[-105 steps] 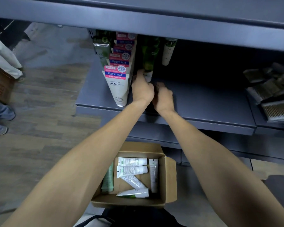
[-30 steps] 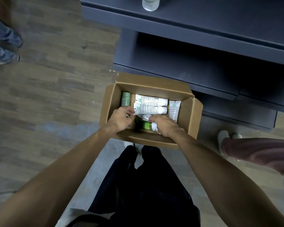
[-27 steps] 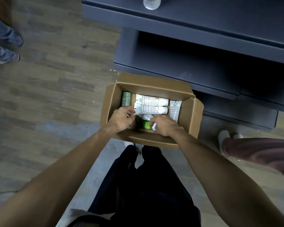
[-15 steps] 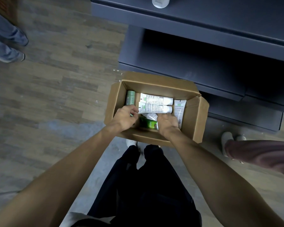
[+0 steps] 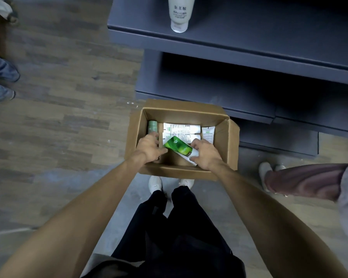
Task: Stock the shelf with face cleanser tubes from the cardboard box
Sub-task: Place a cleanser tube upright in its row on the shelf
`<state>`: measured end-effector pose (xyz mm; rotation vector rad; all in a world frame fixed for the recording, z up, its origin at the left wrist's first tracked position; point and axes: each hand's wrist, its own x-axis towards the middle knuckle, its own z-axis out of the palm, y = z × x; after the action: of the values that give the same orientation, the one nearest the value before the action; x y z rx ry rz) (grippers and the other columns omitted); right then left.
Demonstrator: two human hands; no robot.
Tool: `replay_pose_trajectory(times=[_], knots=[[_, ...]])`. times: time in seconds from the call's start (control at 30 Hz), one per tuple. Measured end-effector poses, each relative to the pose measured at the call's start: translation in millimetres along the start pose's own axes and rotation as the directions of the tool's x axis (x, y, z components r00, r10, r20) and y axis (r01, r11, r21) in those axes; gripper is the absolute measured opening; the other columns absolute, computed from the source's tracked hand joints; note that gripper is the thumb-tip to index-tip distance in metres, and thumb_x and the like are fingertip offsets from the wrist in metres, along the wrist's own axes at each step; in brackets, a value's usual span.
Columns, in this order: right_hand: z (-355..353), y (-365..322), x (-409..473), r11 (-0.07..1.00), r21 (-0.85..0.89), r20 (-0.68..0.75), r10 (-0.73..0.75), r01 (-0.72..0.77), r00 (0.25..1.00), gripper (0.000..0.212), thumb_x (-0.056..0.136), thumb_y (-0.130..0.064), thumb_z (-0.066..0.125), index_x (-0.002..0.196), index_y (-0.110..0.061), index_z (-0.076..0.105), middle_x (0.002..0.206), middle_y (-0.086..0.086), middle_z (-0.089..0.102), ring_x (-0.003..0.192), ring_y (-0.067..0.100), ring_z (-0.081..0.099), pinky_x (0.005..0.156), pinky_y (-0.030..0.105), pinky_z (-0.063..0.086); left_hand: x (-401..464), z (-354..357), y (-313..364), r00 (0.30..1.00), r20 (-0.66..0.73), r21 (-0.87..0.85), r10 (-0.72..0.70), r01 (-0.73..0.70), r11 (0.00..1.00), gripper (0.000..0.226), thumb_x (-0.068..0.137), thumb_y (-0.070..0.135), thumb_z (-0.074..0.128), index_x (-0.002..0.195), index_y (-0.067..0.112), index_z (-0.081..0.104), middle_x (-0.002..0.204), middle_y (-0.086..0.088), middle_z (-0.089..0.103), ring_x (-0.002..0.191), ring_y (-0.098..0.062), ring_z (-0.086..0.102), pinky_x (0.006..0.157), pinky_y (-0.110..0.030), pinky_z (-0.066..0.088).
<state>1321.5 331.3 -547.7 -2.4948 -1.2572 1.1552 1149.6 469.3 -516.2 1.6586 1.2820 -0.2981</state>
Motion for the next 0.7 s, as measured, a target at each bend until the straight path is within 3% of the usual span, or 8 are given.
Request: replay_pose_trajectory(times=[0.07, 0.13, 0.2, 0.27, 0.37, 0.5, 0.7], knots=[[-1, -2, -9, 0.990, 0.138, -0.043, -0.030, 0.035, 0.999, 0.041, 0.076, -0.019, 0.081, 0.110, -0.021, 0.059, 0.107, -0.003, 0.054, 0.100, 0.016, 0.057, 0.087, 0.024, 0.044, -2, -1, 6, 0.994, 0.053, -0.162, 0.101, -0.091, 0.983, 0.058, 0.078, 0.014, 0.081, 0.130, 0.019, 0.055, 0.114, 0.000, 0.060, 0.100, -0.015, 0.060, 0.080, -0.016, 0.044], [-2, -8, -19, 0.971, 0.238, -0.082, -0.012, 0.032, 0.997, 0.040, 0.074, -0.020, 0.082, 0.108, -0.021, 0.060, 0.103, -0.004, 0.056, 0.092, 0.012, 0.057, 0.084, 0.024, 0.047, -6, -4, 16, 0.974, 0.042, -0.221, 0.224, -0.209, 0.953, 0.042, 0.076, 0.008, 0.081, 0.115, 0.014, 0.066, 0.108, -0.006, 0.066, 0.101, -0.017, 0.063, 0.079, -0.014, 0.048], [-4, -17, -28, 0.928, 0.372, -0.107, 0.016, 0.025, 0.994, 0.038, 0.074, -0.015, 0.083, 0.105, -0.018, 0.060, 0.093, -0.005, 0.058, 0.082, 0.010, 0.057, 0.081, 0.024, 0.051, -9, -9, 27, 0.949, -0.014, -0.234, 0.314, -0.308, 0.922, 0.024, 0.075, 0.008, 0.082, 0.096, 0.014, 0.072, 0.094, -0.004, 0.071, 0.091, -0.017, 0.065, 0.084, -0.025, 0.052], [-9, -27, -36, 0.884, 0.466, -0.138, 0.031, 0.037, 0.990, 0.037, 0.074, -0.012, 0.083, 0.102, -0.015, 0.060, 0.087, -0.005, 0.058, 0.077, 0.011, 0.056, 0.082, 0.028, 0.054, -14, -19, 39, 0.929, -0.029, -0.234, 0.370, -0.366, 0.901, 0.022, 0.072, 0.009, 0.084, 0.083, 0.023, 0.071, 0.085, 0.002, 0.073, 0.085, -0.015, 0.067, 0.087, -0.032, 0.055], [-21, -41, -41, 0.860, 0.503, -0.219, 0.040, 0.078, 0.975, 0.034, 0.074, -0.018, 0.083, 0.100, -0.016, 0.061, 0.089, -0.004, 0.061, 0.080, 0.013, 0.060, 0.080, 0.029, 0.053, -21, -34, 55, 0.891, -0.006, -0.248, 0.453, -0.440, 0.863, 0.029, 0.069, 0.006, 0.085, 0.080, 0.028, 0.070, 0.084, -0.002, 0.074, 0.082, -0.019, 0.071, 0.088, -0.041, 0.057], [-45, -62, -49, 0.839, 0.520, -0.331, 0.021, 0.163, 0.943, 0.033, 0.076, -0.024, 0.082, 0.100, -0.022, 0.059, 0.091, -0.008, 0.065, 0.085, 0.008, 0.063, 0.076, 0.022, 0.052, -29, -55, 72, 0.837, -0.099, -0.231, 0.538, -0.545, 0.806, 0.021, 0.070, 0.012, 0.085, 0.081, 0.020, 0.068, 0.084, -0.012, 0.073, 0.078, -0.022, 0.068, 0.084, -0.047, 0.055], [-86, -90, -56, 0.830, 0.496, -0.439, -0.013, 0.255, 0.898, 0.029, 0.077, -0.022, 0.081, 0.096, -0.021, 0.059, 0.091, -0.003, 0.072, 0.085, 0.014, 0.070, 0.077, 0.024, 0.055, -41, -92, 115, 0.749, -0.164, -0.118, 0.642, -0.661, 0.741, 0.019, 0.067, 0.019, 0.088, 0.071, 0.024, 0.070, 0.067, 0.001, 0.068, 0.066, -0.009, 0.060, 0.073, -0.030, 0.053]])
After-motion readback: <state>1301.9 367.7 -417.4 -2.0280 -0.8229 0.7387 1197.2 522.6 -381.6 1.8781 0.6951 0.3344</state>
